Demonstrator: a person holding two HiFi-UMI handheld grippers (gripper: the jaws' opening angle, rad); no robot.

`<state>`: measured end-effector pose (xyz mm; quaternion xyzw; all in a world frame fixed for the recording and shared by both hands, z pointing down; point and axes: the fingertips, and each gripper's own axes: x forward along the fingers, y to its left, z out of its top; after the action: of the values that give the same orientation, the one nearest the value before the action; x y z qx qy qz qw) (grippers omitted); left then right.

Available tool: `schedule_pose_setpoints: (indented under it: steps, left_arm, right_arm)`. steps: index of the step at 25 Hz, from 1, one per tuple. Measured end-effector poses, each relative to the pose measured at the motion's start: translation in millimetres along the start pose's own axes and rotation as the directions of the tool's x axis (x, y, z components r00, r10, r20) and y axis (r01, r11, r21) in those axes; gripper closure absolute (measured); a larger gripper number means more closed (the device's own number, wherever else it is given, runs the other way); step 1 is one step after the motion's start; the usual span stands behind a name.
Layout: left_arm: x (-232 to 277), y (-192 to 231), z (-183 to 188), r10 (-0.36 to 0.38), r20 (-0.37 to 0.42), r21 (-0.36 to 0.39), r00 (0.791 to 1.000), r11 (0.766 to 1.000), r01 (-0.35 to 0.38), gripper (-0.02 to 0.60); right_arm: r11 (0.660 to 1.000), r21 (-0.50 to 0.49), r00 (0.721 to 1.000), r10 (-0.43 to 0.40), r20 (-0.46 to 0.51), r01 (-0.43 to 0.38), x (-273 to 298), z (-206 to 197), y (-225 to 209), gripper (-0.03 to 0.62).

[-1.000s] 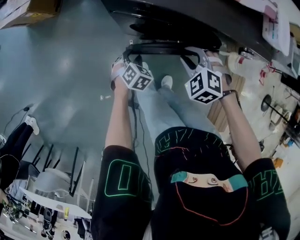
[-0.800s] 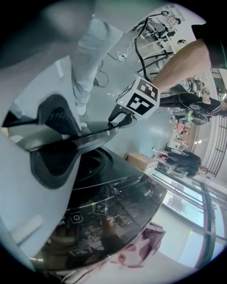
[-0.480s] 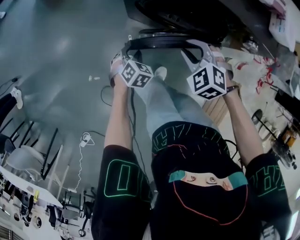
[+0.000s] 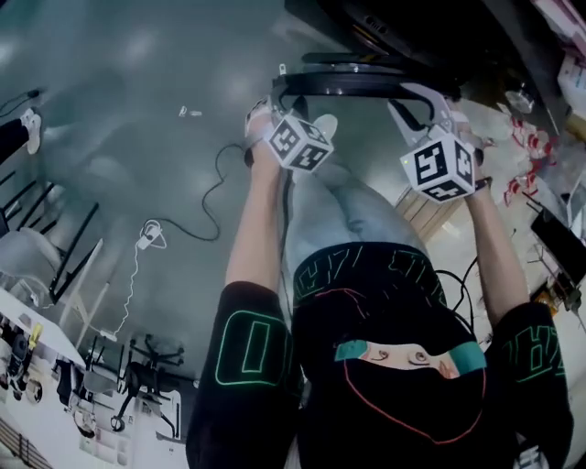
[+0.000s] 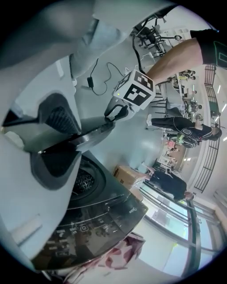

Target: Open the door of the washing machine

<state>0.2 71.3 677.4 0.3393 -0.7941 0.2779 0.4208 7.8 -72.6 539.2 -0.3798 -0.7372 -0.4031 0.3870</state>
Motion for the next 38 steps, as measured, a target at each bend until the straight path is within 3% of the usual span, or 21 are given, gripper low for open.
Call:
schedule_pose_setpoints:
  steps: [5, 12, 16, 24, 27, 31, 33, 38]
  left_arm:
    - [-21, -19, -22, 0.022, -0.010, -0.027, 1.000, 0.999, -0.022, 0.436]
    - [-46, -84, -47, 0.016, -0.032, -0.084, 0.999, 0.996, -0.019, 0.460]
    - [-59, -118, -61, 0.005, -0.065, -0.129, 0.998, 0.992, -0.014, 0.468]
    - [-76, -176, -72, 0.041, -0.114, -0.274, 0.993, 0.959, -0.071, 0.466]
    - [-73, -185, -74, 0.075, -0.167, -0.349, 0.983, 0.928, -0.131, 0.460]
    - [-68, -217, -69, 0.129, -0.228, -0.460, 0.965, 0.860, -0.223, 0.457]
    - [-68, -227, -69, 0.162, -0.246, -0.489, 0.956, 0.831, -0.267, 0.457]
    - [-74, -287, -66, 0.160, -0.301, -0.547, 0.940, 0.778, -0.308, 0.453]
  right_arm:
    - [1.000, -0.025, 1.000, -0.007, 0.013, 0.007, -7, 5, 23, 0.467]
    - [0.992, -0.122, 1.000, 0.013, 0.016, -0.011, -27, -17, 59, 0.459]
    - [0.980, -0.190, 0.998, 0.048, -0.032, -0.053, -36, -28, 80, 0.459]
    - [0.935, -0.322, 0.989, 0.145, -0.039, -0.150, -58, -55, 108, 0.459]
    - [0.915, -0.362, 0.980, 0.199, 0.015, -0.180, -58, -61, 109, 0.459]
    - [0.863, -0.449, 0.956, 0.286, 0.058, -0.231, -67, -83, 111, 0.463]
    - [0.835, -0.500, 0.944, 0.317, 0.093, -0.232, -69, -85, 114, 0.465]
    - [0.775, -0.579, 0.922, 0.374, 0.098, -0.253, -84, -117, 133, 0.464]
